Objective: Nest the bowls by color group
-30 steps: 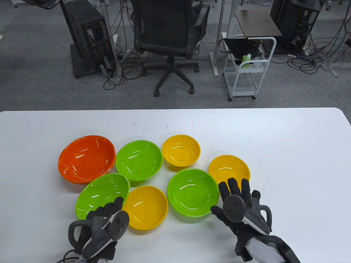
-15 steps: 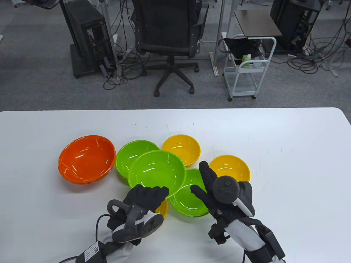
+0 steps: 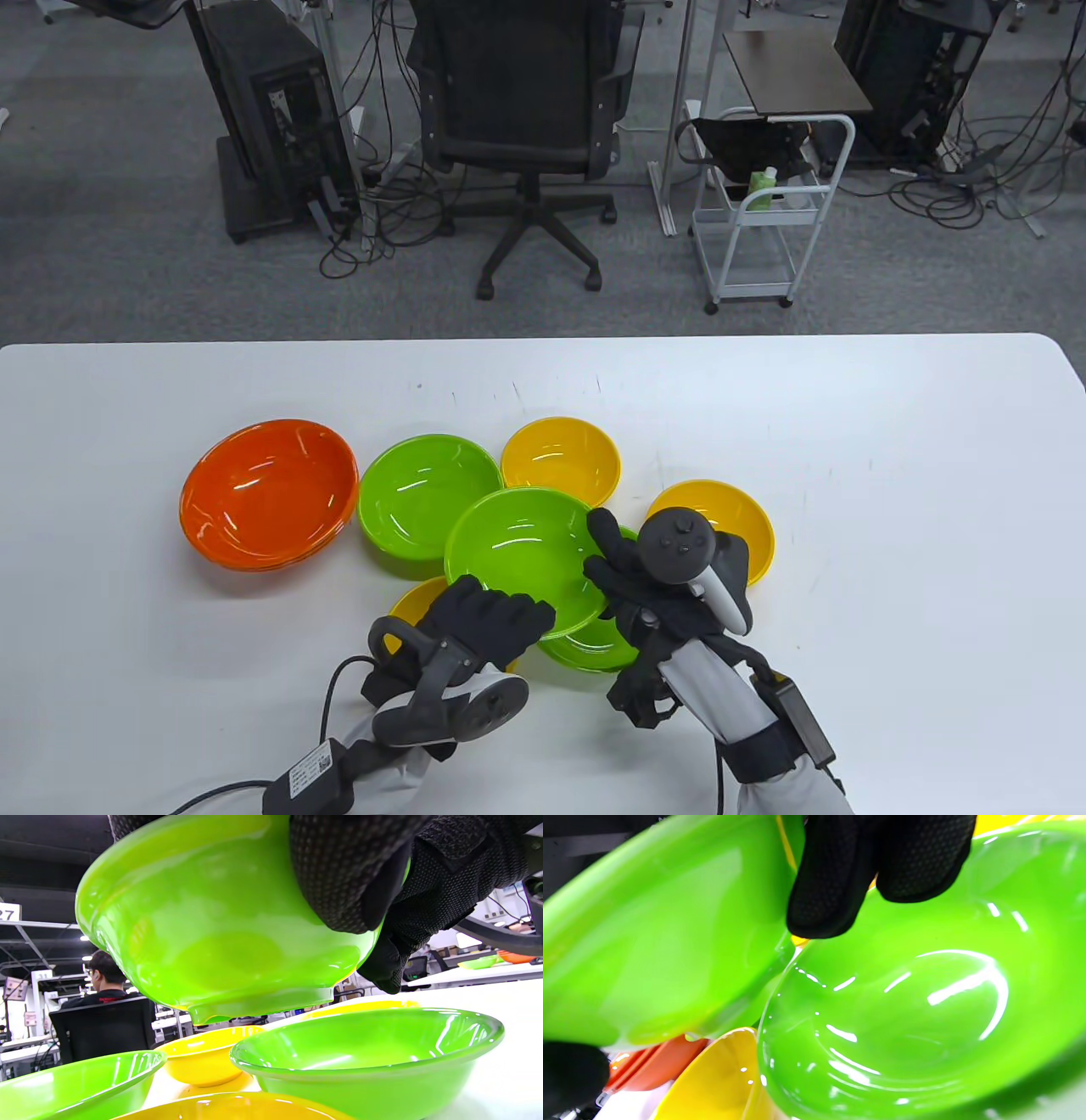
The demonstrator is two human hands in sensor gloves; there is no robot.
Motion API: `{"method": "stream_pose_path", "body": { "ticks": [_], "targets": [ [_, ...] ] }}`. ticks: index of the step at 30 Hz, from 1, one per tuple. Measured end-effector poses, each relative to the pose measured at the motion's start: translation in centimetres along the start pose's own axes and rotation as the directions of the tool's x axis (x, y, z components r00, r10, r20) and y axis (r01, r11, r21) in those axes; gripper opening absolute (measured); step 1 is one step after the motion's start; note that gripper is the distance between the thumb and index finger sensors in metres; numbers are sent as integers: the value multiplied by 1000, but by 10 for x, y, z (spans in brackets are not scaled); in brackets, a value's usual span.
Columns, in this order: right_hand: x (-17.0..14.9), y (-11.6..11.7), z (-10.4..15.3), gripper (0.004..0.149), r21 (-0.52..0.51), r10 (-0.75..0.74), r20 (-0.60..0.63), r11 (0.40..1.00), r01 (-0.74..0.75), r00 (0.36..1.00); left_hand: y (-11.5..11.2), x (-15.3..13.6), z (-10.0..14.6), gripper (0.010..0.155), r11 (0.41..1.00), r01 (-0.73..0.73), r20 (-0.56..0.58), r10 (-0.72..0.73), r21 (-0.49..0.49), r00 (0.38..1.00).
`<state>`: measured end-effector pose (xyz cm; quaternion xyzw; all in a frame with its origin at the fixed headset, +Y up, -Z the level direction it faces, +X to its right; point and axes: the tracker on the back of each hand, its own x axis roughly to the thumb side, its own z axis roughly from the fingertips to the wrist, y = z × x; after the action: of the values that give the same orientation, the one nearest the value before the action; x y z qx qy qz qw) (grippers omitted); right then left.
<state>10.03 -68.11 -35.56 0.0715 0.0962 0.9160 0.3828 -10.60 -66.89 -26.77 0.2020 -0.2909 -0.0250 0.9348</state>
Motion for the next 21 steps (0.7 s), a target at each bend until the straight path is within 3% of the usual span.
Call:
{"method": "stream_pose_path", "body": {
  "ticks": [5,12,15,21],
  "targets": [
    [4,-6,2,60,-57,-27,2,998,27,1000,4,-1,0,48,1000,-4,-23,4,-9,1000],
    [12,-28,3,60,-175,63,-47,982,-70,997,14,-30,11,72,998,-47,-155,51,30,987],
    [13,-36,-1,60,-195,79,-79,976,-93,994,11,-47,19,73,996,-71,-241,58,-47,969],
    [19,-43,-18,60,-211,62,-134,973,-89,989,-19,-80,44,77,964,-154,-398,57,-217,915]
  ]
}}
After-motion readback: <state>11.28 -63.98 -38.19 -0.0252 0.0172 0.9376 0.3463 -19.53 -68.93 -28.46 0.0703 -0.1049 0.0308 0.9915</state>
